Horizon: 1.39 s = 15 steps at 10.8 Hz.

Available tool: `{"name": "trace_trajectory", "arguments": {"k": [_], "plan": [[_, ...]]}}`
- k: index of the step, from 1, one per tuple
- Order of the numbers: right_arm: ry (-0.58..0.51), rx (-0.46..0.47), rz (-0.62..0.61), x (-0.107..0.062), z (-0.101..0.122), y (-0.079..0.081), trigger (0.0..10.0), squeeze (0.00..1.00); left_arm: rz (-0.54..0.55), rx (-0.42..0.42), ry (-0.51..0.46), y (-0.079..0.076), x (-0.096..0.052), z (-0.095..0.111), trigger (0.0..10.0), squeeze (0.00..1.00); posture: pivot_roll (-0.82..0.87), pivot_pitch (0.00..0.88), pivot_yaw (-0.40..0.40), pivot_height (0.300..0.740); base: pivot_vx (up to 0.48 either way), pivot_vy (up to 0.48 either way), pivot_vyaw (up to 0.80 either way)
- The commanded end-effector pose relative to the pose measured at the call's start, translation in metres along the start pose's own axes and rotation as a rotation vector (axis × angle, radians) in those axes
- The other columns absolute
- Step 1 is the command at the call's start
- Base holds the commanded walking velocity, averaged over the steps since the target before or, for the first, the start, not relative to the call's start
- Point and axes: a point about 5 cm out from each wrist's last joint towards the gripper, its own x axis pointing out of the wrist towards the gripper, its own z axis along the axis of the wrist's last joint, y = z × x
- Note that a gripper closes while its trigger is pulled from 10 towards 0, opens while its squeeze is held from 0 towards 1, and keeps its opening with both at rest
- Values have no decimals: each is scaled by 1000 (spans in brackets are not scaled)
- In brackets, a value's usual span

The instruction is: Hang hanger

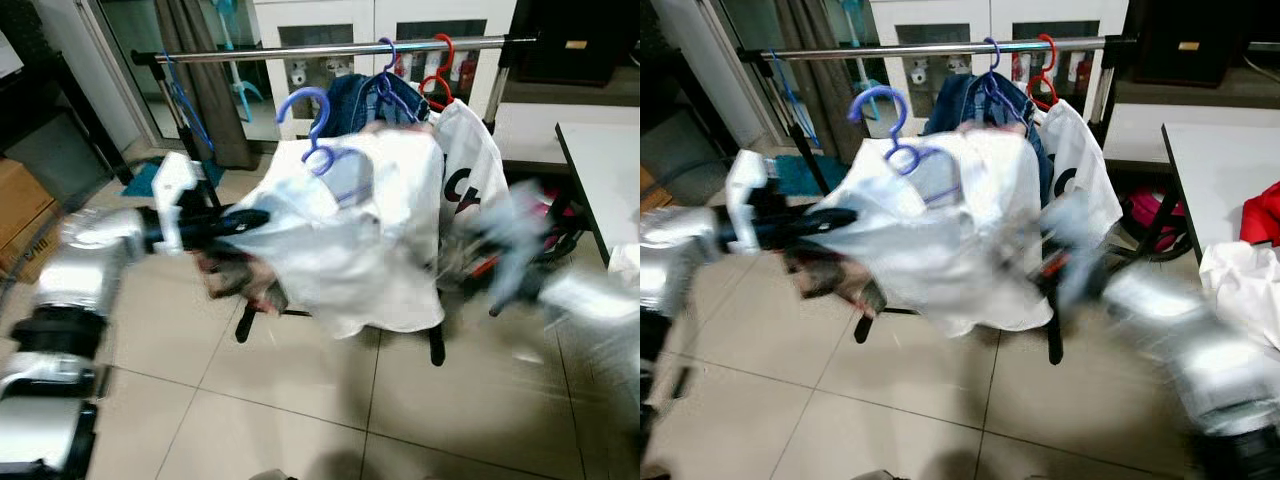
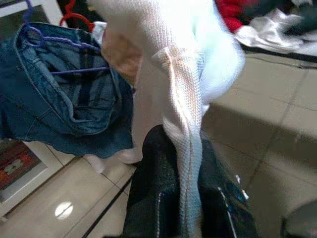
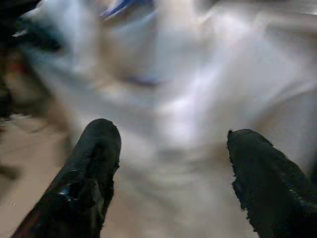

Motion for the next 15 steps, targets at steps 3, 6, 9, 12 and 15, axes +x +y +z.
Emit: {"name": "trace_trajectory", "arguments": {"k": [3,6,9,12,15], "plan": [[-69,-92,42,-12,25,-19,10000,1000,-72,20,-24,-6,-13,8,0,0,-119,0,164,740,0,0,0],[-159,-140,97,1,46,-24,10000,0,-181,33,-4,-22,-11,9,0,0,-115,0,152,740,0,0,0],[-149,-188,284,16,48,-15,10000,0,-231,57,15,-32,-9,10,0,0,-109,0,144,740,0,0,0],[-124,-247,405,29,49,-8,10000,0,-256,65,17,-38,-9,13,0,0,-107,0,141,740,0,0,0],[-100,-231,544,34,47,3,0,0,-251,66,12,-40,-8,14,0,0,-114,0,136,740,0,0,0]]}}
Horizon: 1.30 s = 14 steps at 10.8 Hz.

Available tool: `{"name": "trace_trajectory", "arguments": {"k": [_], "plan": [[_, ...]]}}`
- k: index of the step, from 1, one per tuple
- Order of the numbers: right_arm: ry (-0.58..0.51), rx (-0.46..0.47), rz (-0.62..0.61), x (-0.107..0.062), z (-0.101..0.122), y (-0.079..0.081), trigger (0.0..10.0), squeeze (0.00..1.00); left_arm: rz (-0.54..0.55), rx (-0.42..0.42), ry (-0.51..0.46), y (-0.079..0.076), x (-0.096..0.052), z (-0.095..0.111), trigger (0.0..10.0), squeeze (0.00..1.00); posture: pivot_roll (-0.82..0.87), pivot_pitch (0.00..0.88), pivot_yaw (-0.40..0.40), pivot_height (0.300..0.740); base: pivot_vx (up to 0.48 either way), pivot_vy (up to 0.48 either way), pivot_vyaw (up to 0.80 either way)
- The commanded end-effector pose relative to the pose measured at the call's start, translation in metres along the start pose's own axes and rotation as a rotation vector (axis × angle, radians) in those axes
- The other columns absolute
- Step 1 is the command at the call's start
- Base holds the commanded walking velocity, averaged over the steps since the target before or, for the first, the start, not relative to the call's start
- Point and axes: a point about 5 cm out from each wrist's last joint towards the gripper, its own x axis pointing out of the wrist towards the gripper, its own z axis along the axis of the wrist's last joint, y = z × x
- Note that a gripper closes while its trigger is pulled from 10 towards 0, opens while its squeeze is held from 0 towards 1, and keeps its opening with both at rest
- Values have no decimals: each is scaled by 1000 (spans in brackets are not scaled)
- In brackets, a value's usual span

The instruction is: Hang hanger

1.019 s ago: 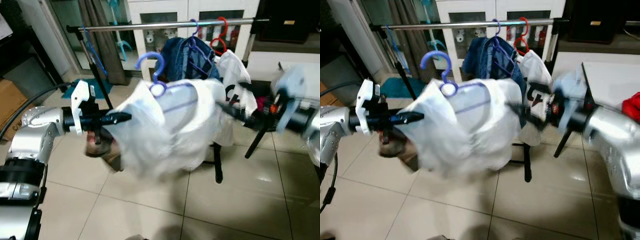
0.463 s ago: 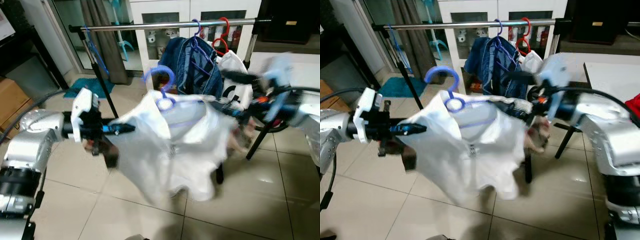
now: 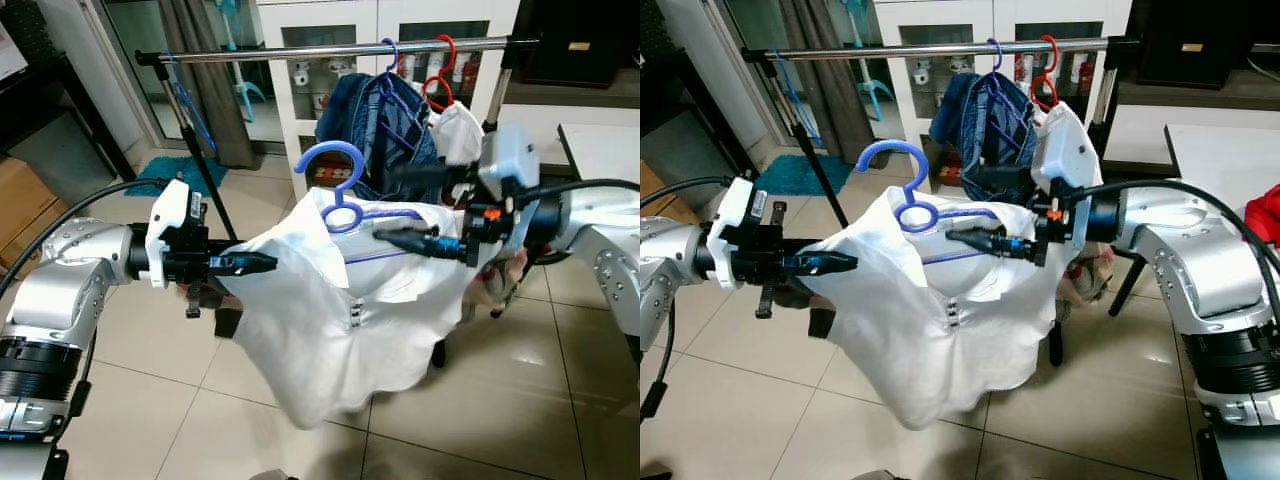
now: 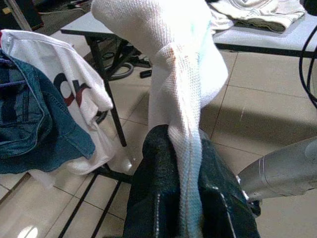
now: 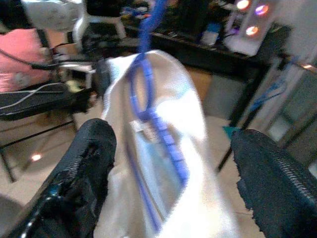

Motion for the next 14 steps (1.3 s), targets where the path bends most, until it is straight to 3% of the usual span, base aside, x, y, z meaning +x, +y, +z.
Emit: {"name": "trace_trajectory", "arguments": {"k": [1,5,10,14], "plan": [[3,-6,52,3,3,5,0,0,13,16,-4,0,-4,4,0,0,-117,0,135,740,0,0,0],[13,0,155,13,2,19,0,0,47,1,-8,2,-6,2,0,0,-119,0,126,740,0,0,0],[27,-38,197,23,6,25,0,0,63,-6,0,3,-7,1,0,0,-119,0,120,740,0,0,0],[99,-27,199,35,-3,27,0,0,41,35,17,5,5,6,0,0,-121,0,113,740,0,0,0]]}}
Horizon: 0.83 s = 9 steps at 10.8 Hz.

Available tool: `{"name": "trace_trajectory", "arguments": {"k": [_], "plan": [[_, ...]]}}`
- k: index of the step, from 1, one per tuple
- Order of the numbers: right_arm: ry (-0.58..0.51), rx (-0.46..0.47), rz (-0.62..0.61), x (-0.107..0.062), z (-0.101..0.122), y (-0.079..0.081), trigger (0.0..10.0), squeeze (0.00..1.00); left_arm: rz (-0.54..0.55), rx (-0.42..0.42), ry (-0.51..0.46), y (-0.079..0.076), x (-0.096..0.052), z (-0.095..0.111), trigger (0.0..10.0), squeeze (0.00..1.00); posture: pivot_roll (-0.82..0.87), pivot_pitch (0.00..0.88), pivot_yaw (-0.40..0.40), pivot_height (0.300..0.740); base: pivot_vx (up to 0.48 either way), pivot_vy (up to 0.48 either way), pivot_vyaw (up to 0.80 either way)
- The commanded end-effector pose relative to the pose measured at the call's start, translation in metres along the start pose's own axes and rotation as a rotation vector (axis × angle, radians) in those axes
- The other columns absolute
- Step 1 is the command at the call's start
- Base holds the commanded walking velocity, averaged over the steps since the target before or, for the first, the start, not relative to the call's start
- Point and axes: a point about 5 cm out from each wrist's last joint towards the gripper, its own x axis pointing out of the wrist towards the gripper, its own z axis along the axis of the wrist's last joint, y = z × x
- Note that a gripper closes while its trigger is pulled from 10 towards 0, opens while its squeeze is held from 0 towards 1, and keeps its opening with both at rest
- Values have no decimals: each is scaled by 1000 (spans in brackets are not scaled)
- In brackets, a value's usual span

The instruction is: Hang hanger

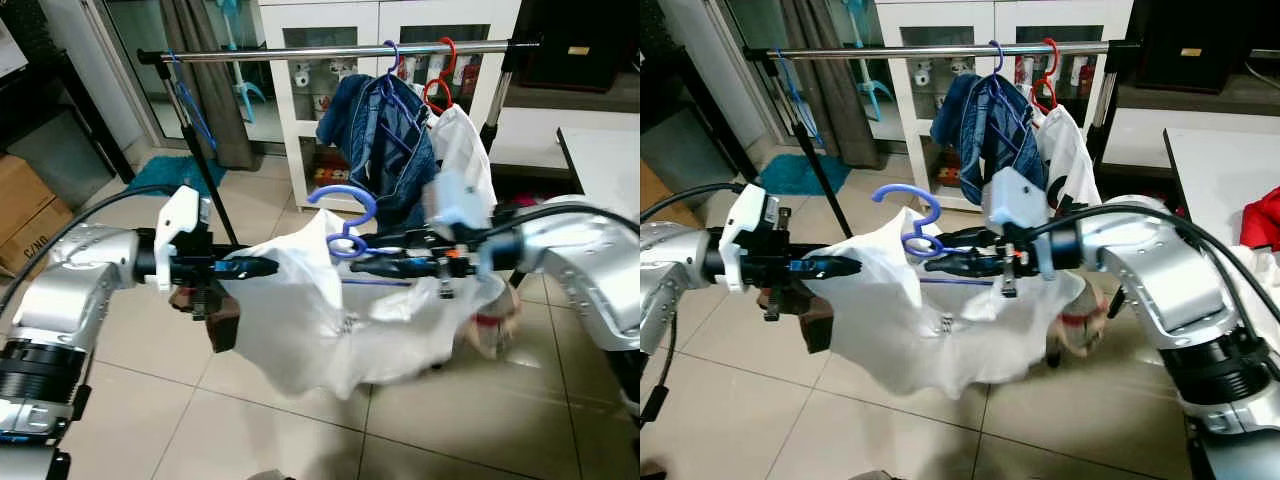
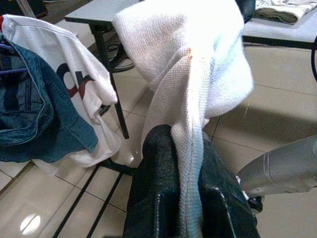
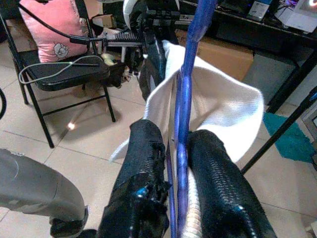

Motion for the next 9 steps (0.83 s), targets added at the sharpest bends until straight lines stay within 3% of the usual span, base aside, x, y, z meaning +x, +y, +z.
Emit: {"name": "trace_trajectory", "arguments": {"k": [1,5,6,7,8,9], "plan": [[-10,-12,37,10,6,3,0,0,25,67,-34,6,0,17,0,0,-121,0,112,740,0,0,0],[-20,-4,27,10,6,4,0,0,42,68,-50,5,0,17,0,0,-125,0,112,740,0,0,0],[-12,4,8,8,5,2,0,0,46,70,-54,3,-5,15,10000,0,-128,0,114,740,0,0,0],[-10,6,6,7,5,2,0,0,45,56,-63,3,-6,15,10000,0,-130,0,112,740,0,0,0],[-12,17,8,6,4,3,0,0,63,53,-75,3,-8,15,10000,1000,-129,0,107,740,0,0,0],[-3,39,5,5,0,5,0,0,64,47,-83,-1,-12,15,10000,1000,-124,0,100,740,0,0,0]]}}
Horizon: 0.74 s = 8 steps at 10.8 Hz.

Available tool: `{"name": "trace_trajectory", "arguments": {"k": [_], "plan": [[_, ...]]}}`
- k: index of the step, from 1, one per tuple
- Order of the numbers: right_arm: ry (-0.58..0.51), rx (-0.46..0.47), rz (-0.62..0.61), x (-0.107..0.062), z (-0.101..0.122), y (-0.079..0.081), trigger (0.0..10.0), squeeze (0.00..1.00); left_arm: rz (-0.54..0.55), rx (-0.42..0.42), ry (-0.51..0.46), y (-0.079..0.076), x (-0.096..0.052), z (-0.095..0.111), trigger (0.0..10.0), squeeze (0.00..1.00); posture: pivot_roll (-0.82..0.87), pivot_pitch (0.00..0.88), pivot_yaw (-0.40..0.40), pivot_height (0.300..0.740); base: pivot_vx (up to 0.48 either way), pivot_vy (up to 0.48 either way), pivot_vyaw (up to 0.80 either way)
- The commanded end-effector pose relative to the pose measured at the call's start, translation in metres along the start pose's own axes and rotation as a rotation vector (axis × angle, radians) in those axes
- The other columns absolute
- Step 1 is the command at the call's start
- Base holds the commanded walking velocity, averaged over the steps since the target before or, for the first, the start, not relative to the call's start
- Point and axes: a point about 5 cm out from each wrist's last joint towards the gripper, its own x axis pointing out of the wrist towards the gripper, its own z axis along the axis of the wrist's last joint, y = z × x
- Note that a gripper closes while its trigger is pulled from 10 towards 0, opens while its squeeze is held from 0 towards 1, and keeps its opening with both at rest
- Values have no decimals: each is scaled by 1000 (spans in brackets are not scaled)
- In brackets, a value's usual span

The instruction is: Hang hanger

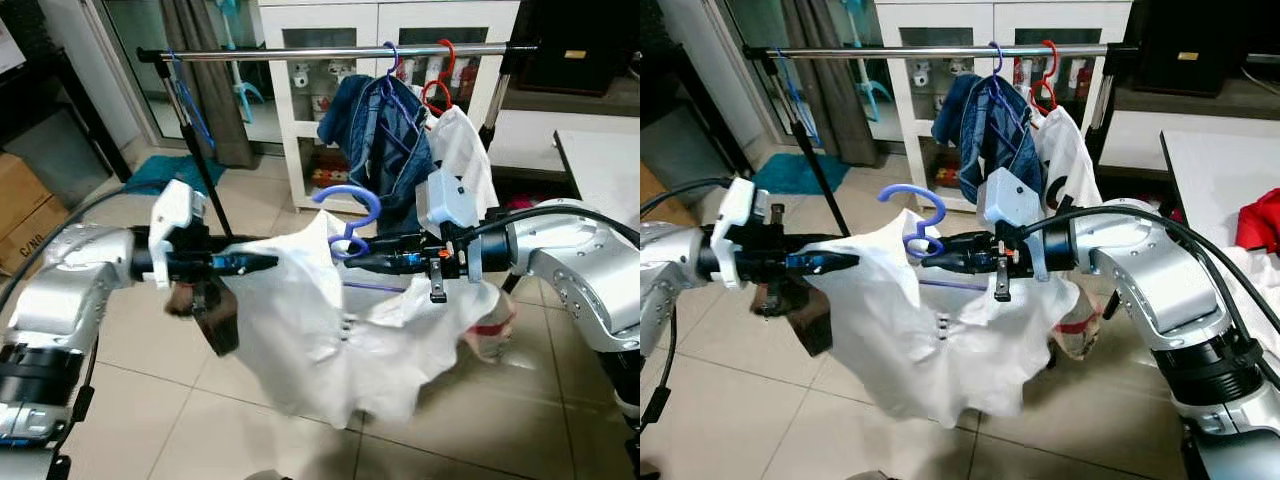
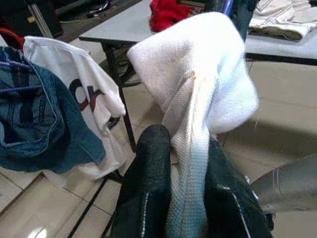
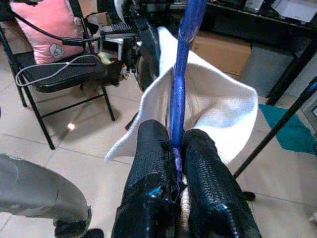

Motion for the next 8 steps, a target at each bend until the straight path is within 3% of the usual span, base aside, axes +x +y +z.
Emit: {"name": "trace_trajectory", "arguments": {"k": [1,4,6,7,8], "plan": [[26,34,3,2,-10,8,0,0,14,23,-27,-5,-11,10,10000,1000,-119,0,95,740,0,0,0],[78,98,-8,-4,-32,22,0,0,41,13,19,-13,-21,2,10000,1000,-111,0,81,740,0,0,0],[57,208,-110,-1,-52,32,0,0,204,-3,64,-12,-22,-7,10000,1000,-105,0,76,740,0,0,0],[11,325,-334,8,-69,28,0,0,371,-119,-18,-16,-18,-15,10000,1000,-114,0,94,740,0,0,0],[-25,414,-517,12,-78,25,0,0,477,-171,-97,-26,-11,-18,10000,757,-115,0,100,740,0,0,0]]}}
